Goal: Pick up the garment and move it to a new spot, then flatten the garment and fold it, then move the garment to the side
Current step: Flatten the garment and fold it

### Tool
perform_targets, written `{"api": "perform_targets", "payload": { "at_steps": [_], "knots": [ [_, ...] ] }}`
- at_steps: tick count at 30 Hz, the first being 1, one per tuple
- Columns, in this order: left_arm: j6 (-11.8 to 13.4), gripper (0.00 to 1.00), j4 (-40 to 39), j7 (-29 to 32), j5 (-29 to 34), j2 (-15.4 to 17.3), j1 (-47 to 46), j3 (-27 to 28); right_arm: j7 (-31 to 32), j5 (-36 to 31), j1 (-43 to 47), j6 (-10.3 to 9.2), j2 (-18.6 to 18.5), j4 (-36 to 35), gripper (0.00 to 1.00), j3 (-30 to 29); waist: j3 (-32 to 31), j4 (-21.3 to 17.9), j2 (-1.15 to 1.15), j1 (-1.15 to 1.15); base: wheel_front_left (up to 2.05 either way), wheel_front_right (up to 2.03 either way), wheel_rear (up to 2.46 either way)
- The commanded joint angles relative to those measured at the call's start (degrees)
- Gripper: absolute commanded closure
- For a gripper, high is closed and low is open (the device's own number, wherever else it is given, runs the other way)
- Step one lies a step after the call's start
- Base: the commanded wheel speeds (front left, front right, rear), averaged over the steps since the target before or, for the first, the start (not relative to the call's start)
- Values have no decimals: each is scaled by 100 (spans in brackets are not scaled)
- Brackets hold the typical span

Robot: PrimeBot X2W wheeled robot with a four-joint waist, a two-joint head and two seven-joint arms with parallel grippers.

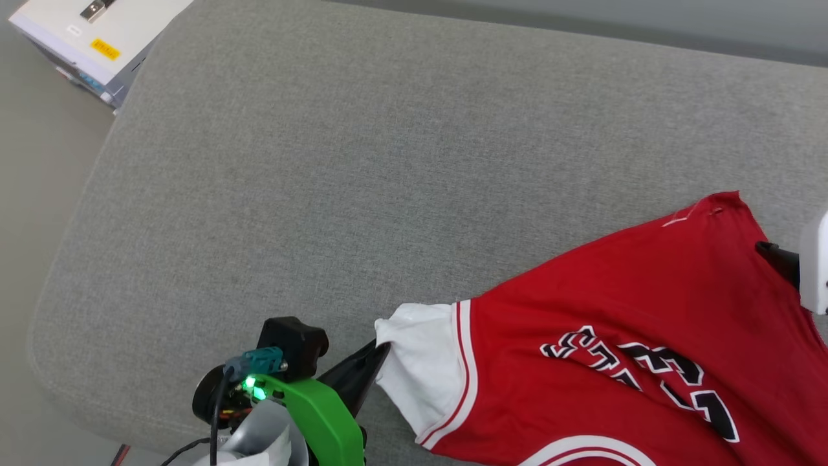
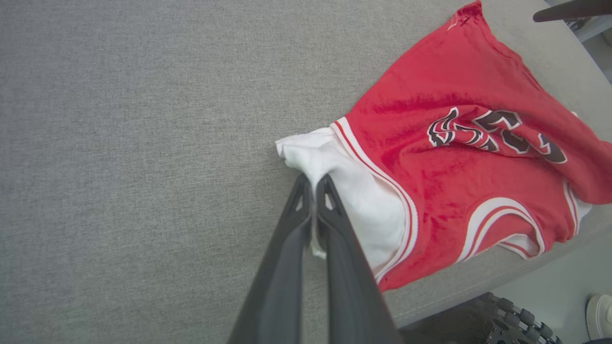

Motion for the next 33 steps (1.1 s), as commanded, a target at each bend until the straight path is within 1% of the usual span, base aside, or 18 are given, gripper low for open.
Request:
{"api": "perform_targets", "payload": {
  "at_steps": [1, 10, 14, 19, 20, 21, 22, 24, 27, 33],
  "knots": [
    [-44, 100, 8, -71, 57, -44, -122, -1, 29, -61, -206, -4, -63, 134, 0, 72, 393, 391, 66, 0, 0, 0, 0],
    [-174, 100, 50, -171, 143, -212, -304, -129, 17, -278, -939, -4, -319, 1123, 0, 417, 681, 744, 66, 0, 0, 0, 0],
    [-184, 100, 97, -200, 150, -250, -326, -151, 105, -321, -997, -4, -379, 1492, 0, 564, 744, 810, 66, 0, 0, 0, 0],
    [-191, 100, 157, -222, 187, -332, -363, -221, 336, -236, -830, -4, -475, 1753, 0, 806, 786, 859, 66, 0, 0, 0, 0],
    [-196, 100, 174, -227, 188, -350, -369, -235, 377, -201, -784, -4, -491, 1786, 49, 841, 788, 865, 66, 0, 0, 0, 0],
    [-199, 100, 189, -230, 188, -360, -374, -244, 395, -183, -754, -4, -503, 1806, 81, 854, 788, 868, 66, 0, 0, 0, 0],
    [-201, 100, 208, -234, 189, -368, -381, -249, 397, -180, -729, -4, -511, 1827, 100, 847, 787, 869, 66, 0, 0, 0, 0],
    [-187, 100, 242, -245, 217, -355, -397, -241, 366, -187, -706, -4, -508, 1859, 100, 824, 765, 859, 66, 0, 0, 0, 0],
    [-161, 100, 258, -266, 212, -340, -404, -203, 156, -165, -744, -4, -439, 1900, 100, 741, 662, 814, 66, 0, 0, 0, 0],
    [-87, 100, 292, -319, 153, -274, -350, -87, -491, -138, -869, -4, -295, 2005, 100, 668, 216, 564, 66, 0, 0, 0, 0]
  ]
}}
